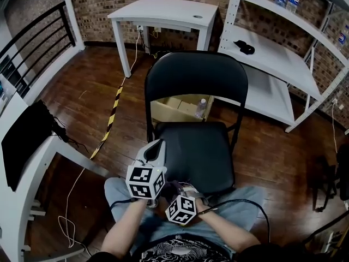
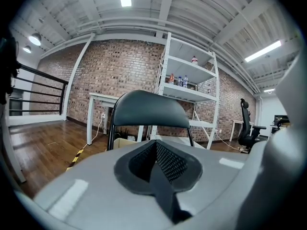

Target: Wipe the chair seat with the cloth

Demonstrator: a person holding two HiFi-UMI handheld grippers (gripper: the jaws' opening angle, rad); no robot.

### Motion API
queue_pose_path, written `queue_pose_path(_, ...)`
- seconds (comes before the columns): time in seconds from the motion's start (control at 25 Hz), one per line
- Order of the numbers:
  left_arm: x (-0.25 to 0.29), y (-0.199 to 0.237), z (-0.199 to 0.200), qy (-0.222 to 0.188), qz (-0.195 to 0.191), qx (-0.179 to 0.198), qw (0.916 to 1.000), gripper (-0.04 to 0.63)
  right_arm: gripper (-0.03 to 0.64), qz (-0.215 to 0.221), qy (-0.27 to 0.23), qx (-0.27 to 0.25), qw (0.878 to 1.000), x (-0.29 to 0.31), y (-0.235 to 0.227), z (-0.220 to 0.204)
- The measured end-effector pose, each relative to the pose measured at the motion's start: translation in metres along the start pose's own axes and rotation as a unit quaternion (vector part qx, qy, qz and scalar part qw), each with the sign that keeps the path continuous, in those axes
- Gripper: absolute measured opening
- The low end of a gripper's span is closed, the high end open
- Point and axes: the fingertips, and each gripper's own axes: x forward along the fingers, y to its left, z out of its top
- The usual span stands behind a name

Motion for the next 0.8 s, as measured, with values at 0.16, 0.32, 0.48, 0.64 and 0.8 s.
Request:
queue_pose_path(0.16, 0.003, -0.004, -0.001, 0.002, -0.004, -0.001, 1.0, 0.006, 0.084, -0.006, -0.002, 0.004, 1.0, -0.002, -0.004, -0.002)
queue_pose_path(0.32, 0.006, -0.006, 0.002, 0.004, -0.007, -0.002, 1.0, 0.006, 0.084, -0.024, -0.018, 0.013, 0.999, -0.009, -0.025, 0.002)
queue_pose_path(0.48, 0.01, -0.007, 0.017, -0.01, -0.011, 0.003, 0.9999, 0.006, 0.084, -0.074, -0.032, 0.006, 0.997, -0.019, -0.083, 0.007)
queue_pose_path(0.64, 0.017, -0.01, 0.026, -0.017, -0.018, 0.004, 0.9997, 0.006, 0.084, -0.118, -0.048, 0.025, 0.992, -0.03, -0.159, 0.02)
queue_pose_path(0.8, 0.025, -0.018, 0.022, -0.008, -0.03, 0.01, 0.9995, 0.006, 0.084, -0.152, -0.044, 0.009, 0.987, -0.028, -0.216, 0.029)
